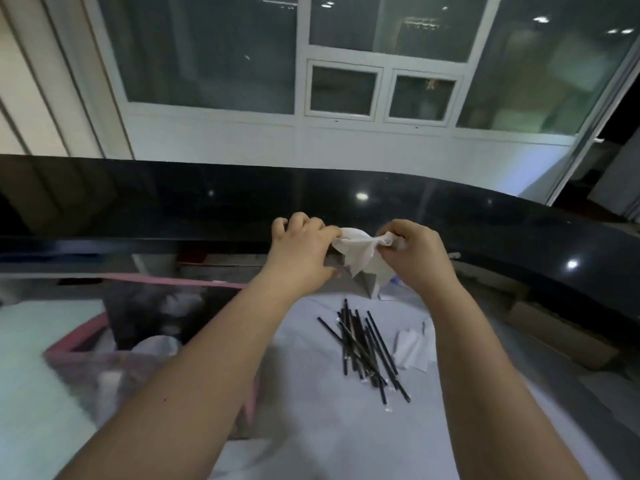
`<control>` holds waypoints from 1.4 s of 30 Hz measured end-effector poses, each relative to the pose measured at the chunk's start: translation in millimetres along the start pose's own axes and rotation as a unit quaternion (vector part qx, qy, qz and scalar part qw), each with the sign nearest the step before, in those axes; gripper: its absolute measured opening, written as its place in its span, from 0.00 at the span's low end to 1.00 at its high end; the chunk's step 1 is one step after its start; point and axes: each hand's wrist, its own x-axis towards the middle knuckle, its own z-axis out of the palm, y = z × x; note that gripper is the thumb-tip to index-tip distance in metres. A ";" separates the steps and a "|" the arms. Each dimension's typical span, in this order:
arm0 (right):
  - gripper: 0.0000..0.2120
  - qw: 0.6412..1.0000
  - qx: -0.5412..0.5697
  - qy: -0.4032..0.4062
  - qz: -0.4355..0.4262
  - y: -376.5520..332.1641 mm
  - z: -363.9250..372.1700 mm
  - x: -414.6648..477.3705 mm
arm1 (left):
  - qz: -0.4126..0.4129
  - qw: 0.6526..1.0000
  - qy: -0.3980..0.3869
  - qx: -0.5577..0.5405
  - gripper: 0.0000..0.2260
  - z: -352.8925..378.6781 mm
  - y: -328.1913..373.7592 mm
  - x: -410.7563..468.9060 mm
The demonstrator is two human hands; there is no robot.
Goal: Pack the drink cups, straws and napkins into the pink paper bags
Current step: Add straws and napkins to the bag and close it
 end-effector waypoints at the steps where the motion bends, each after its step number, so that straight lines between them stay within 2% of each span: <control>1: 0.08 1.000 0.008 -0.009 -0.005 -14.1 10.9 -0.2 | -0.009 1.000 -0.006 0.007 0.28 -4.3 -15.7 -9.5; 5: 0.06 0.999 0.029 -0.042 -0.014 -67.2 52.7 -3.5 | -0.046 0.998 -0.016 0.028 0.28 -22.4 -76.1 -44.8; 12: 0.06 0.991 0.108 -0.047 -0.060 -148.2 97.6 -13.9 | -0.098 0.995 -0.020 0.013 0.28 -59.7 -173.1 -100.9; 15: 0.07 0.980 0.183 -0.045 -0.056 -178.3 110.3 -24.3 | -0.132 0.990 0.003 -0.051 0.25 -68.8 -209.3 -129.7; 17: 0.06 0.974 0.212 -0.055 -0.052 -194.4 119.3 -34.0 | -0.169 0.975 0.005 -0.144 0.22 -69.3 -230.5 -148.1; 19: 0.05 0.968 0.234 -0.073 -0.050 -205.4 128.6 -43.6 | -0.191 0.950 -0.021 -0.247 0.18 -65.7 -245.2 -162.5; 21: 0.05 0.964 0.246 -0.090 -0.038 -210.0 139.4 -51.7 | -0.187 0.938 -0.055 -0.287 0.14 -58.5 -256.0 -171.2; 24: 0.06 0.970 0.212 -0.115 0.002 -209.3 157.2 -59.3 | -0.161 0.938 -0.084 -0.294 0.15 -47.4 -262.5 -177.6; 28: 0.06 0.982 0.120 -0.144 0.026 -198.3 182.5 -62.6 | -0.110 0.945 -0.105 -0.290 0.32 -35.7 -262.9 -182.8; 31: 0.05 0.991 0.021 -0.133 0.028 -187.6 200.7 -61.2 | -0.088 0.945 -0.166 -0.270 0.46 -28.6 -267.5 -188.6; 33: 0.06 0.992 -0.044 -0.115 0.024 -186.4 209.8 -59.6 | -0.062 0.944 -0.192 -0.260 0.51 -24.5 -271.5 -192.3; 36: 0.09 0.987 -0.128 -0.094 -0.035 -190.7 223.4 -55.2 | -0.045 0.943 -0.190 -0.268 0.54 -20.9 -275.3 -195.1; 39: 0.11 0.970 -0.192 -0.109 -0.104 -192.8 236.7 -52.7 | -0.033 0.945 -0.177 -0.274 0.54 -19.9 -275.6 -196.4; 42: 0.14 0.958 -0.225 -0.125 -0.126 -190.9 242.7 -52.6 | -0.026 0.944 -0.168 -0.284 0.52 -18.9 -276.1 -197.4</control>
